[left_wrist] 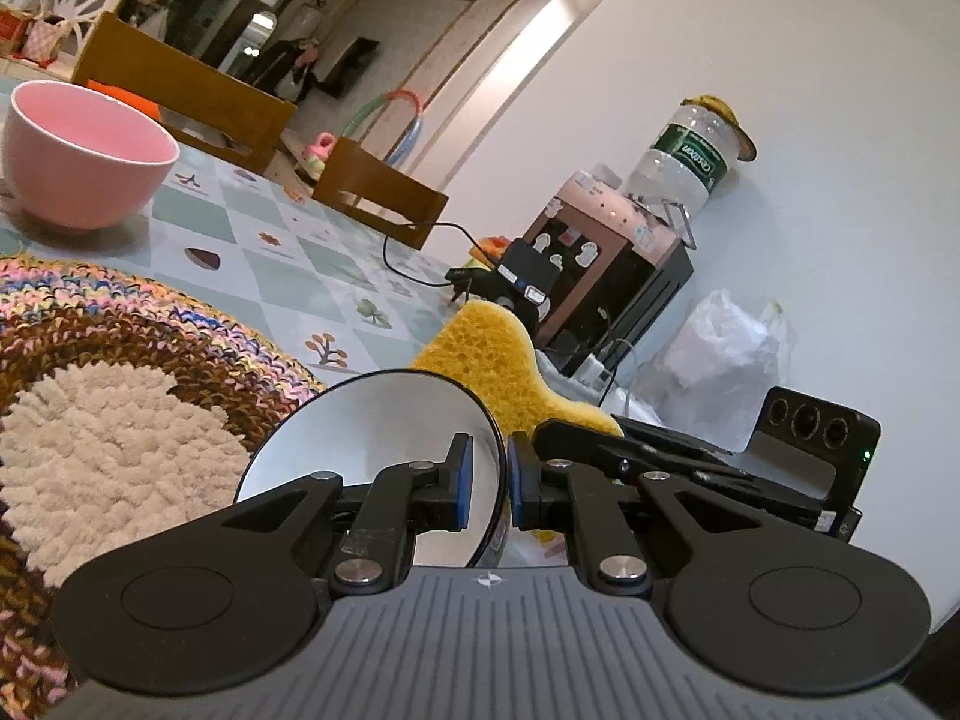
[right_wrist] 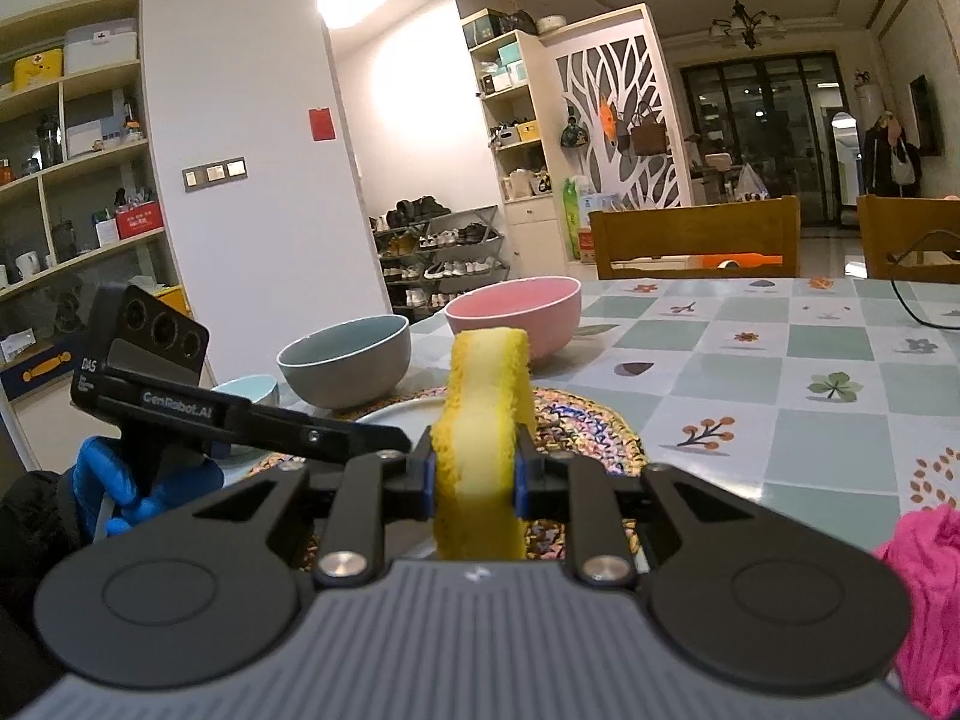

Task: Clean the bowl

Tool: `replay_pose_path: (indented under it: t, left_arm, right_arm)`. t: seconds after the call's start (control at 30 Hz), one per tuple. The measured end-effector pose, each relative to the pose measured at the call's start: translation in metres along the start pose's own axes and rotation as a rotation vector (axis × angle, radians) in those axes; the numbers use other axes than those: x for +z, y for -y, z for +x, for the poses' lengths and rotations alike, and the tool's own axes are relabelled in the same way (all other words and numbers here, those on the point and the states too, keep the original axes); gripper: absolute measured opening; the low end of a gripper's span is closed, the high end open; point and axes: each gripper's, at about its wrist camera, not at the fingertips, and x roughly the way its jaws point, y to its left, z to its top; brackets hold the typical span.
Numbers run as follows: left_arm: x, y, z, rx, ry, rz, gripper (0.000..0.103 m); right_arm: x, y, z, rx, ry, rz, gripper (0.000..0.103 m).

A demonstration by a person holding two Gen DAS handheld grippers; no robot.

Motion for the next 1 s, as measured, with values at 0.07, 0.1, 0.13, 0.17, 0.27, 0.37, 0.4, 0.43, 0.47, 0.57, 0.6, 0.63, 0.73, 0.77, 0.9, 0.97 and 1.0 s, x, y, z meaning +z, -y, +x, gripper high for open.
replay_pose_path:
  t: [0.07, 0.1, 0.13, 0.17, 0.27, 0.37, 0.4, 0.43, 0.47, 0.57, 0.6, 0.63, 0.73, 0.77, 0.9, 0.97, 1.0]
  left_arm:
    - [-0.003, 0.0, -0.002, -0.003, -0.002, -0.007, 0.014]
    - [-0.004, 0.0, -0.004, -0.003, -0.003, -0.008, 0.014]
    - [-0.006, 0.001, -0.005, -0.001, -0.001, -0.006, 0.014]
    - [-0.007, 0.001, -0.007, 0.0, 0.0, -0.006, 0.014]
    - [-0.011, 0.0, -0.013, -0.001, 0.005, -0.014, 0.014]
    - [-0.015, -0.003, -0.019, -0.007, 0.014, -0.029, 0.014]
    - [-0.016, -0.004, -0.021, -0.01, 0.017, -0.034, 0.014]
    - [-0.018, -0.004, -0.024, -0.012, 0.022, -0.039, 0.014]
    - [-0.019, -0.005, -0.025, -0.013, 0.024, -0.041, 0.014]
    - [-0.025, -0.005, -0.032, -0.016, 0.036, -0.051, 0.014]
    - [-0.026, -0.005, -0.035, -0.017, 0.04, -0.055, 0.014]
    - [-0.028, -0.005, -0.038, -0.016, 0.046, -0.058, 0.014]
    - [-0.031, -0.006, -0.044, -0.015, 0.055, -0.069, 0.014]
    - [-0.032, -0.006, -0.045, -0.015, 0.058, -0.073, 0.014]
    - [-0.036, -0.006, -0.051, -0.015, 0.07, -0.089, 0.014]
    - [-0.038, -0.007, -0.053, -0.015, 0.074, -0.098, 0.014]
    - [-0.039, -0.007, -0.055, -0.015, 0.077, -0.102, 0.015]
  right_arm:
    - [0.0, -0.001, 0.0, 0.004, -0.001, -0.002, 0.023]
    - [0.001, -0.001, 0.0, 0.006, -0.003, -0.004, 0.023]
    - [0.001, -0.002, 0.0, 0.007, -0.004, -0.006, 0.023]
    - [0.001, -0.003, 0.0, 0.009, -0.005, -0.008, 0.023]
    - [0.002, -0.006, 0.0, 0.015, -0.007, -0.011, 0.023]
    - [0.002, -0.008, -0.001, 0.022, -0.007, -0.014, 0.023]
    - [0.002, -0.01, -0.001, 0.026, -0.007, -0.017, 0.023]
    - [0.003, -0.011, -0.001, 0.03, -0.006, -0.019, 0.023]
    - [0.003, -0.012, -0.002, 0.034, -0.006, -0.022, 0.024]
    - [0.004, -0.015, -0.003, 0.048, -0.003, -0.028, 0.024]
    - [0.005, -0.016, -0.003, 0.053, -0.002, -0.029, 0.024]
    - [0.005, -0.017, -0.003, 0.057, -0.001, -0.031, 0.024]
    - [0.006, -0.02, -0.002, 0.073, 0.002, -0.036, 0.024]
    - [0.006, -0.021, -0.002, 0.078, 0.003, -0.039, 0.024]
    - [0.008, -0.024, -0.002, 0.096, 0.005, -0.052, 0.024]
    - [0.009, -0.027, -0.003, 0.103, 0.005, -0.061, 0.024]
    - [0.009, -0.028, -0.003, 0.107, 0.005, -0.065, 0.024]
